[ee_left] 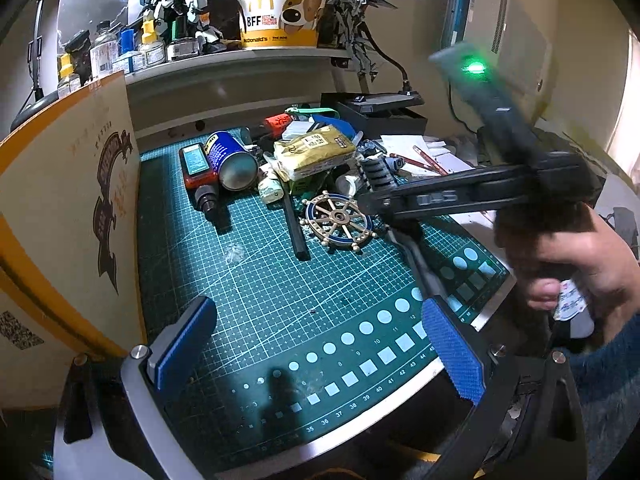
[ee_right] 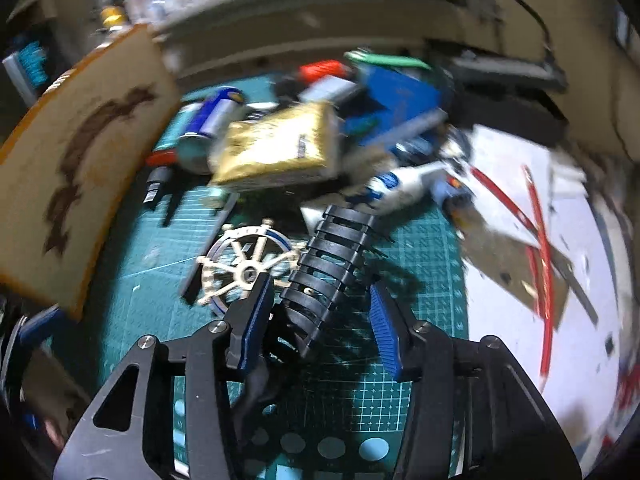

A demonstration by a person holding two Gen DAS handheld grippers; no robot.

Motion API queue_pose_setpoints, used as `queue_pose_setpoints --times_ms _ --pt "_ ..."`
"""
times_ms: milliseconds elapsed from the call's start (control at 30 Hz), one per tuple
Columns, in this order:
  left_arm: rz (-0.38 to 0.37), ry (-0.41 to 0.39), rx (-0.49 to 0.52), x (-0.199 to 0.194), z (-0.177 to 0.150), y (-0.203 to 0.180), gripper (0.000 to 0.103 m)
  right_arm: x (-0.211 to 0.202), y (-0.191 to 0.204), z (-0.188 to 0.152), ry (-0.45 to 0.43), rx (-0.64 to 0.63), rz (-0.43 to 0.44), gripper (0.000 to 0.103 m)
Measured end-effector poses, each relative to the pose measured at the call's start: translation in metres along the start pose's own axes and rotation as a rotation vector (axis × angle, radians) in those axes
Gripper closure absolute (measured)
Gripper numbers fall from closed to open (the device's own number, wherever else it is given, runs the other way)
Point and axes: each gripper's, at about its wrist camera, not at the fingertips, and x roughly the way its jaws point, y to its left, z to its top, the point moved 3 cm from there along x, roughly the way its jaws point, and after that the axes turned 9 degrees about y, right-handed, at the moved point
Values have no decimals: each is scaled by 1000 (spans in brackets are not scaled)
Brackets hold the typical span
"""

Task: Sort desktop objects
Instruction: 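Close the right gripper on the black ribbed part and lift it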

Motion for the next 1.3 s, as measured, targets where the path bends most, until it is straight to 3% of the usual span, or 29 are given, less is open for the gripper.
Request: queue_pose_setpoints --times_ms 200,333,433,467,567,667,767,833,900,1133,1300 --pt "-4 11 -8 1 1 1 0 -20 -5 -6 -11 -86 26 64" --pt "-4 14 -2 1 1 -1 0 -2 3 -3 93 -217 -55 63" --pt "-3 7 3 -1 1 -3 0 -4 3 -6 117 -217 -106 61" --pt "-1 7 4 -1 1 -4 0 -7 2 -7 110 -209 -112 58" --pt "1 9 -2 1 2 -3 0 -14 2 -13 66 -176 -212 27" --pt "2 13 -2 3 2 -3 0 -11 2 -20 64 -110 -270 26" --pt "2 19 4 4 3 -5 0 -1 0 -25 88 -59 -229 36" --pt "6 18 10 4 4 -6 0 5 -3 -26 99 -37 -203 56" --pt "7 16 15 3 5 -7 0 4 -9 -27 79 -4 -155 66" --pt "29 6 42 5 15 -9 0 -23 -26 -35 5 44 -51 68" --pt "62 -67 149 8 49 -17 0 -38 -33 -39 -18 39 -42 67"
